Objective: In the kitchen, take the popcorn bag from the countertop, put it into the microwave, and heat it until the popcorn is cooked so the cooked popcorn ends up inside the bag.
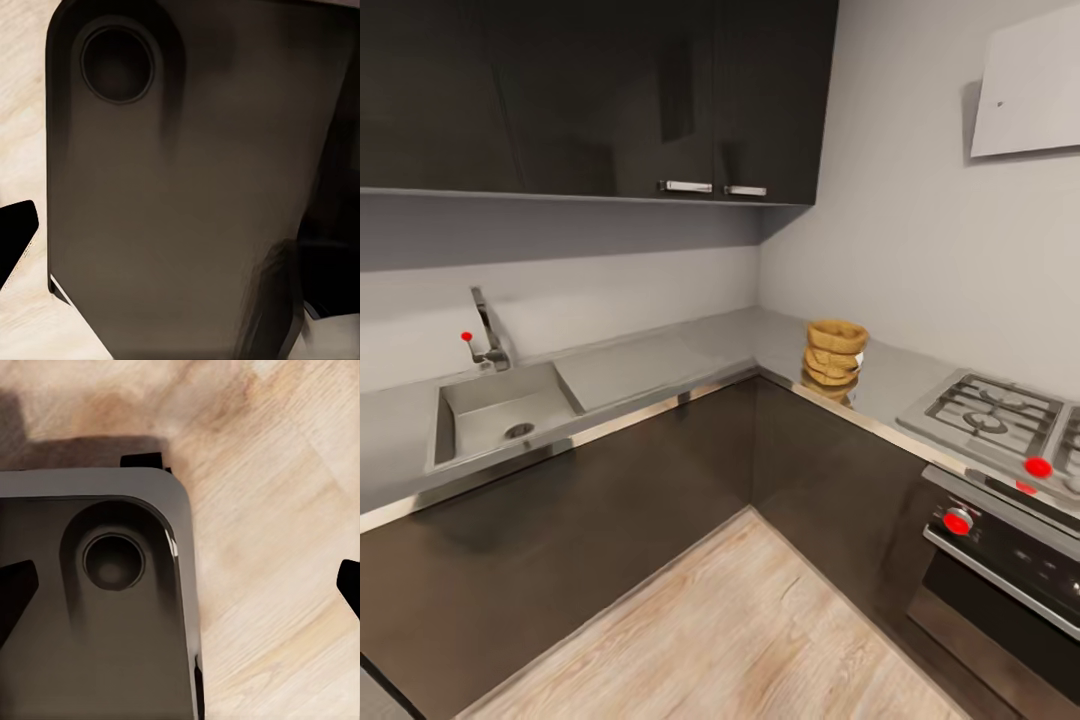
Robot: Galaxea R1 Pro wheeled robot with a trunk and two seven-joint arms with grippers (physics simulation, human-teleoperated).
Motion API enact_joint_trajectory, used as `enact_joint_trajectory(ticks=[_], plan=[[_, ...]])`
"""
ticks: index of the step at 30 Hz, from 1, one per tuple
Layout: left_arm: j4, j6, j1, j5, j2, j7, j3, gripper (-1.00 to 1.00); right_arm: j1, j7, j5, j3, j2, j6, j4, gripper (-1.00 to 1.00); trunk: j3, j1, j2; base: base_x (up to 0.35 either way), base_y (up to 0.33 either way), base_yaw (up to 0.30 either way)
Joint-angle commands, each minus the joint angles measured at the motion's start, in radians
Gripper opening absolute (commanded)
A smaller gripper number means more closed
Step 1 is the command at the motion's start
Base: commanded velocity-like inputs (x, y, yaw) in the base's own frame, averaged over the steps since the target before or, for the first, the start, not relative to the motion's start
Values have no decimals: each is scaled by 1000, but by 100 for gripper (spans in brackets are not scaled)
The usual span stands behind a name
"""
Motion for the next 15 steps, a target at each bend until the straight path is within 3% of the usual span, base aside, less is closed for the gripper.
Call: enact_joint_trajectory(ticks=[1, 15], plan=[[0, 1, 0, 9, 0, 0, -2, 100, -1, 2, 9, -9, -1, -6, 3, 100, -1, 1, 0, 320, 20, 0], [0, -1, 0, 8, 0, 1, -2, 100, -1, 4, 8, -9, -1, -10, 3, 100, -1, 1, 0, 320, 2, 0]])
